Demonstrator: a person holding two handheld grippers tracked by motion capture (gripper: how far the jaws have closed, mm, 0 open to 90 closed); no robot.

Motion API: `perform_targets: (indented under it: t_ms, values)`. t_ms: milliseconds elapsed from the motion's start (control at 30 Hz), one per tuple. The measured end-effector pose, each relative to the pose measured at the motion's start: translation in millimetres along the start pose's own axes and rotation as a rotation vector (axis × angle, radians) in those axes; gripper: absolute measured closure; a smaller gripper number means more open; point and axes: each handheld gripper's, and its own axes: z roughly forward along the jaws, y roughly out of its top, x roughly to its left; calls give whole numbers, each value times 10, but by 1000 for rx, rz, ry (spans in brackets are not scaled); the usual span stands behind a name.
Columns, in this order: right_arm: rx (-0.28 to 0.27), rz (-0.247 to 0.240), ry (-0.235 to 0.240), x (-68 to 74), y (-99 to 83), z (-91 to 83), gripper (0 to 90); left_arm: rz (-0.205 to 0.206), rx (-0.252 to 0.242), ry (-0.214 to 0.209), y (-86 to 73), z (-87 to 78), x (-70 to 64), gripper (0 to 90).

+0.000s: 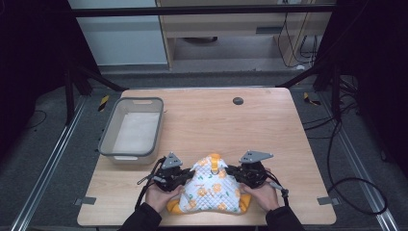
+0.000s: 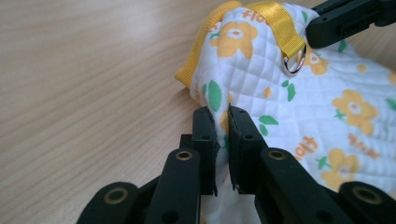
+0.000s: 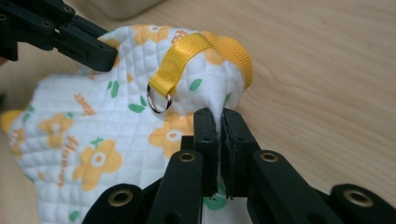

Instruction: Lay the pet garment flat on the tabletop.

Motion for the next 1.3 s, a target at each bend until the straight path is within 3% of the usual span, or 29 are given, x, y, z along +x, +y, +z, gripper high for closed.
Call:
perform_targets:
  t_ms: [67, 433, 733, 767, 800, 833, 867, 900, 967, 1000, 1033, 1067, 1100, 1133, 1200, 1267, 1300]
  values:
    - [-51, -8, 2, 37, 59, -124, 859, 7, -27, -4, 38, -73, -21, 824]
    - [-191, -64, -3, 219, 346, -524, 857, 78, -188, 2, 428, -573, -201, 824]
    - [-274, -111, -37, 304, 663, -753, 855, 113, -255, 36, 674, -758, -273, 824]
    - [-290, -109, -57, 277, 737, -750, 853, 104, -267, 56, 778, -743, -225, 824]
    - [-290, -109, -57, 277, 737, -750, 853, 104, -267, 56, 778, -743, -225, 823]
    - [-297, -99, -89, 196, 826, -690, 848, 86, -269, 81, 887, -673, -152, 822]
    - [-297, -99, -89, 196, 826, -690, 848, 86, -269, 81, 887, -673, -152, 822]
    - [-301, -79, -125, 80, 905, -575, 845, 83, -269, 103, 936, -618, -116, 819]
    - [-297, -74, -151, 10, 938, -494, 839, 69, -259, 152, 1020, -466, -17, 815]
    - [-289, -63, -179, -68, 962, -397, 831, 38, -258, 171, 1050, -369, 46, 805]
    - [-269, -24, -238, -235, 985, -188, 788, 3, -248, 245, 1088, -165, 170, 734]
    - [-269, -24, -238, -235, 985, -188, 788, 3, -248, 245, 1088, -165, 170, 650]
    - [-258, -17, -280, -313, 985, -91, 743, -7, -238, 299, 1090, -72, 236, 650]
    - [-248, -9, -325, -382, 974, -9, 684, -35, -230, 335, 1078, 8, 301, 542]
    - [-212, 5, -395, -516, 916, 87, 622, -98, -210, 332, 994, 79, 426, 428]
    - [-217, 6, -396, -527, 897, 68, 601, -86, -215, 335, 960, 58, 436, 390]
    - [-227, -22, -392, -513, 858, -31, 571, -73, -215, 342, 920, 22, 435, 382]
